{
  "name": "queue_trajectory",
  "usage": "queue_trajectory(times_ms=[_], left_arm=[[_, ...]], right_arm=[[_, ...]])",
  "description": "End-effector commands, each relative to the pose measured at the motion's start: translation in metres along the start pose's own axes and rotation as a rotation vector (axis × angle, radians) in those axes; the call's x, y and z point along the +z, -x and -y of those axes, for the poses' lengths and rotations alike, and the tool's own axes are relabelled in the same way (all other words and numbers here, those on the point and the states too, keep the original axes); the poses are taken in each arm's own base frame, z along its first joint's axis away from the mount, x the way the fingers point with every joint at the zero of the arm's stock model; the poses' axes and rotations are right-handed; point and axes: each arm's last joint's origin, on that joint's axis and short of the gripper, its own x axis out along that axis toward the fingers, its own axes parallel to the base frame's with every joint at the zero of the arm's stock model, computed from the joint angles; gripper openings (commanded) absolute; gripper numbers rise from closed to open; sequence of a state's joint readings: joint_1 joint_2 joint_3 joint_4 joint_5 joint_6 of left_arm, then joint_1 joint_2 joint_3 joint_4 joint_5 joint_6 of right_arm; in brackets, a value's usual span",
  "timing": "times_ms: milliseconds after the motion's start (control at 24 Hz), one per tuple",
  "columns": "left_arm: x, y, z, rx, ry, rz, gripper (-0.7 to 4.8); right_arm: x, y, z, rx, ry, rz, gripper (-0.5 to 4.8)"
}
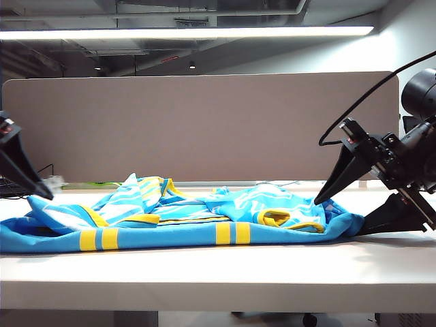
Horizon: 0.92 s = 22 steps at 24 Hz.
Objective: Fold the bottom side of the soccer jersey horizontally towards the center, about one-third of the way, then fold the sleeve back towards the center, creating a straight line along the edge of the the soccer jersey, and finally fold the bottom of the soccer jersey up towards the top, creating a neat rectangle.
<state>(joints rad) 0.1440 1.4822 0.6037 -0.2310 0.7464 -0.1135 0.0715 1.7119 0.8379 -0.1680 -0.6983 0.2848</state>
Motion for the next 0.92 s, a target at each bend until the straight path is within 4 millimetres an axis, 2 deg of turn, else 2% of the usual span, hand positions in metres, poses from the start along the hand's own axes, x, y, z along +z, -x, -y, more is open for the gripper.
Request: queue_trajectory(times_ms=[42, 83, 125, 166, 208, 250, 333, 458, 665, 915], left_arm=[[-0.021, -0.014, -0.011, 0.101, 0.124, -0.14, 3.9], [-0.021, -0.015, -0.011, 0.101, 0.123, -0.143, 3.6], [-0.02, -0.016, -0.012, 0.1, 0.115, -0.134, 2.91], [-0.019, -0.016, -0.012, 0.097, 0.104, -0.122, 2.32], [-0.016, -0.017, -0.011, 0.093, 0.084, -0.099, 1.16], [-0.014, -0.017, -0.011, 0.09, 0.069, -0.083, 0.54], [-0.011, -0.018, -0.011, 0.086, 0.05, -0.061, -0.08], [-0.01, -0.017, -0.01, 0.081, 0.045, -0.054, -0.06], [-0.016, -0.006, 0.001, 0.051, 0.069, -0.085, -0.06], [-0.029, 0.042, 0.037, 0.051, 0.067, -0.021, -0.06]], right_arm=[[-0.01, -0.007, 0.007, -0.086, -0.067, -0.042, 3.18], [-0.01, -0.007, 0.007, -0.086, -0.067, -0.04, 2.8], [-0.01, -0.007, 0.007, -0.085, -0.065, -0.04, 1.79], [-0.01, -0.007, 0.007, -0.084, -0.063, -0.039, 1.0], [-0.009, -0.007, 0.006, -0.081, -0.056, -0.031, 0.15], [-0.008, -0.007, 0.006, -0.079, -0.051, -0.025, 0.08], [-0.008, -0.007, 0.006, -0.077, -0.049, -0.021, 0.08], [-0.009, -0.007, 0.005, -0.074, -0.058, -0.034, -0.05], [-0.016, 0.006, -0.003, -0.086, -0.025, -0.076, -0.05], [-0.03, 0.058, -0.044, -0.078, 0.089, -0.054, -0.05]])
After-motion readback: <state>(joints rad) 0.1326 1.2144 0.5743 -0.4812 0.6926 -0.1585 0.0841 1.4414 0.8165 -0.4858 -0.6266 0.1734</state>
